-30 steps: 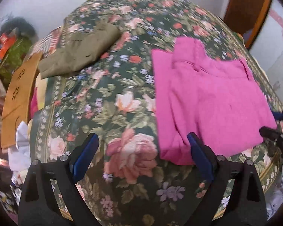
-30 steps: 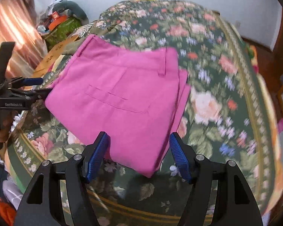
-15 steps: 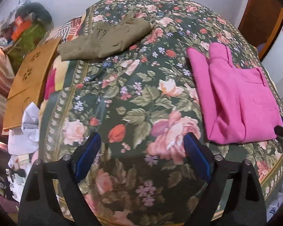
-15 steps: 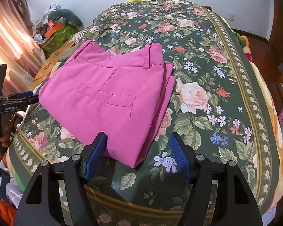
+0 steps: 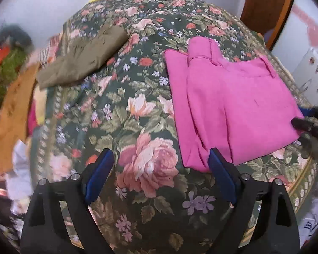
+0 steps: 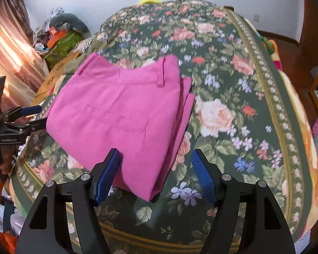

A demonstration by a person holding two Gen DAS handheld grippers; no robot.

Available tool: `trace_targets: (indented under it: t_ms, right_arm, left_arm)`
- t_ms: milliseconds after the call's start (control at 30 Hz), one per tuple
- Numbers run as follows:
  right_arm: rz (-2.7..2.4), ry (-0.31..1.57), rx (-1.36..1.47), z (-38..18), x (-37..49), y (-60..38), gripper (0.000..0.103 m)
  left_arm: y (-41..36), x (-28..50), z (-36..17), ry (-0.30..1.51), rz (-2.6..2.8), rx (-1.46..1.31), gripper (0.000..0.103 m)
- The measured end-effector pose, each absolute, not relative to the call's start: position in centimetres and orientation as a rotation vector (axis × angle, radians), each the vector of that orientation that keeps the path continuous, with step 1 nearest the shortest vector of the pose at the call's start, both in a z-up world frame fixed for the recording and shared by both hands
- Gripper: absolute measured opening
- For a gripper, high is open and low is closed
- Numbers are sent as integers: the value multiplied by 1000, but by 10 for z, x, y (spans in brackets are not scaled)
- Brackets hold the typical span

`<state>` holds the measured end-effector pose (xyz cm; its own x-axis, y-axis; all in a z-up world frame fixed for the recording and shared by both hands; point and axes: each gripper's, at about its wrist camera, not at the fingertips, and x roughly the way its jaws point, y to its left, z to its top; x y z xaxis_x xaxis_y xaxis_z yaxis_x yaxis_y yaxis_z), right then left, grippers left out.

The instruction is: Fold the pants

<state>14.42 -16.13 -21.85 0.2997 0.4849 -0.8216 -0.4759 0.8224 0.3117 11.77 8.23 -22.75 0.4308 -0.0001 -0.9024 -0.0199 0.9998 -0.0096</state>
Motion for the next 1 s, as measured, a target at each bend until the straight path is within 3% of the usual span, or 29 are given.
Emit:
trace_targets:
  t_ms: [267, 633, 1000]
  right_arm:
    - [648, 1092, 24, -222, 144, -163, 66]
    - [622, 1077, 37, -206, 150, -167, 66]
    - [649, 1151, 79, -227, 182, -163, 67]
  left_arm:
    - [122, 105, -228, 1120, 140, -59, 87]
    - [89, 131, -183, 1011, -9, -44, 86]
    - [78, 207, -235, 1238, -151, -185, 87]
